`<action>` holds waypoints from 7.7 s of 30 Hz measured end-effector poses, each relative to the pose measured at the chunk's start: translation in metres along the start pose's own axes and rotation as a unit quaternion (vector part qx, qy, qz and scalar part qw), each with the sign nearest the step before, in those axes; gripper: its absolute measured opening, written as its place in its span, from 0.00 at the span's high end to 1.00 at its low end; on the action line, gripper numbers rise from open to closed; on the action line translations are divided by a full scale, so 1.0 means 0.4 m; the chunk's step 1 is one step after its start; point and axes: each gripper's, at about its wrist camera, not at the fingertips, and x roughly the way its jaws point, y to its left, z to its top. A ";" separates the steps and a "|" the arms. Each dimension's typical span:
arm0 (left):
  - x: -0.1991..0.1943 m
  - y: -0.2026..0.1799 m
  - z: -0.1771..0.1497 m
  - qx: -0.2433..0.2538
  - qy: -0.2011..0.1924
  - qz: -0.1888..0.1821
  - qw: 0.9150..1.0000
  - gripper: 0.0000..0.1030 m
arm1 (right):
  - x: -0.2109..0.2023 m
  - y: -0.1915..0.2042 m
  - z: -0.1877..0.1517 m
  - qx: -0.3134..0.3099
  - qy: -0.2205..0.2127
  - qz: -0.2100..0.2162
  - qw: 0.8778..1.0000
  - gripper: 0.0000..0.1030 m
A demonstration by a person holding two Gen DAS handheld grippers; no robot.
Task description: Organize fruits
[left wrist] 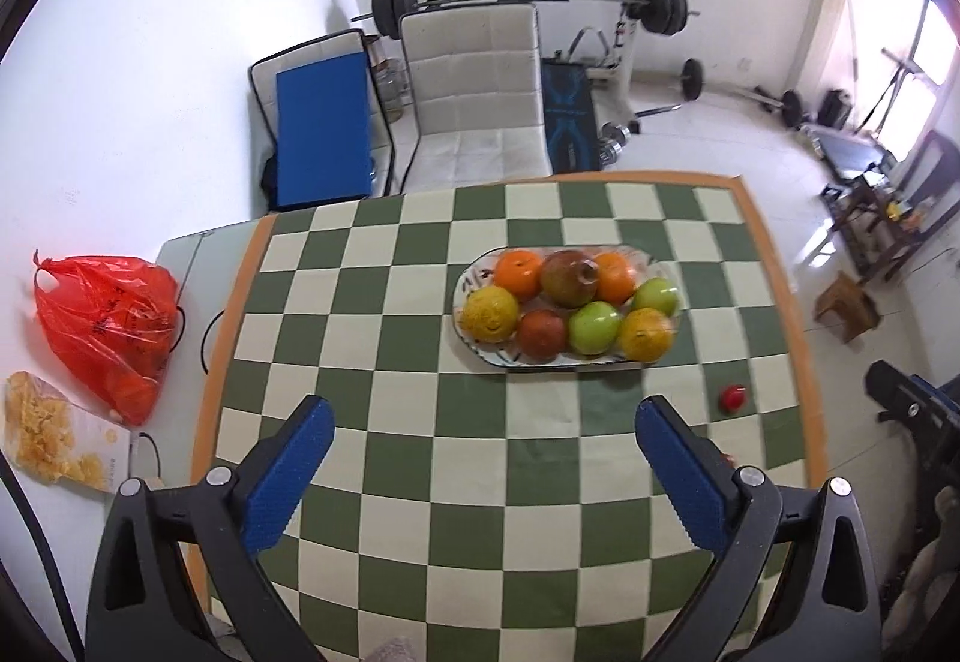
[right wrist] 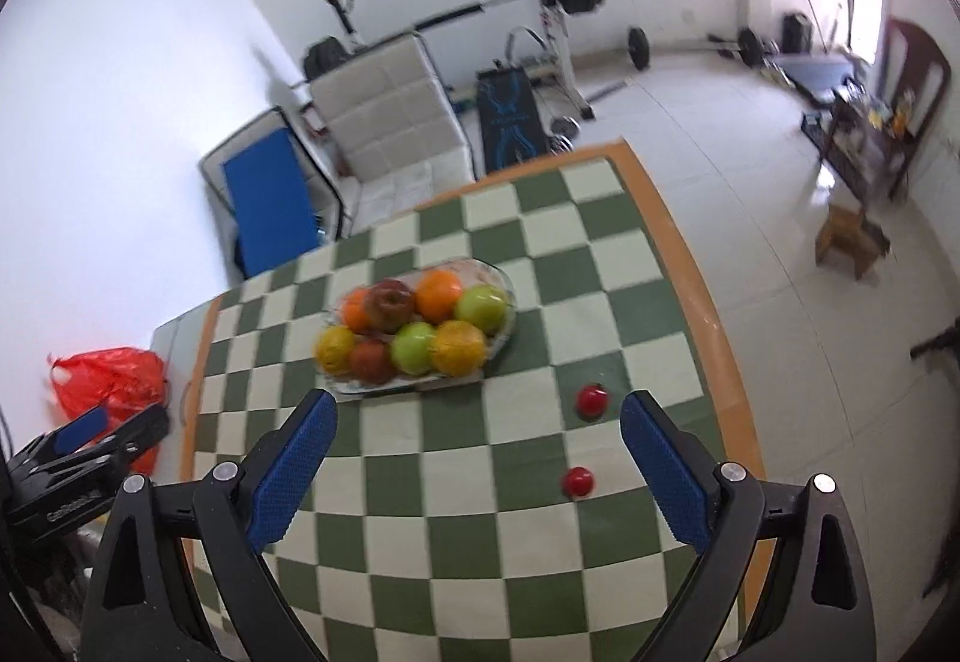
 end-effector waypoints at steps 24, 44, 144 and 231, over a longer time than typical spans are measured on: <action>0.498 -0.421 -0.144 0.061 0.244 -0.071 0.965 0.00 | 0.589 -0.307 -0.064 0.004 0.179 0.010 0.984 0.69; 0.512 -0.706 -0.228 0.180 0.263 -0.165 0.933 0.74 | 0.401 -0.476 -0.143 0.082 0.149 -0.012 0.985 0.68; 0.211 0.089 0.014 -0.054 0.074 -0.033 0.995 0.06 | 0.251 0.188 0.027 -0.114 0.043 -0.061 0.991 0.05; -0.042 0.024 -0.037 -0.033 -0.023 -0.011 0.999 0.00 | -0.058 0.183 0.003 -0.135 -0.046 -0.070 0.987 0.01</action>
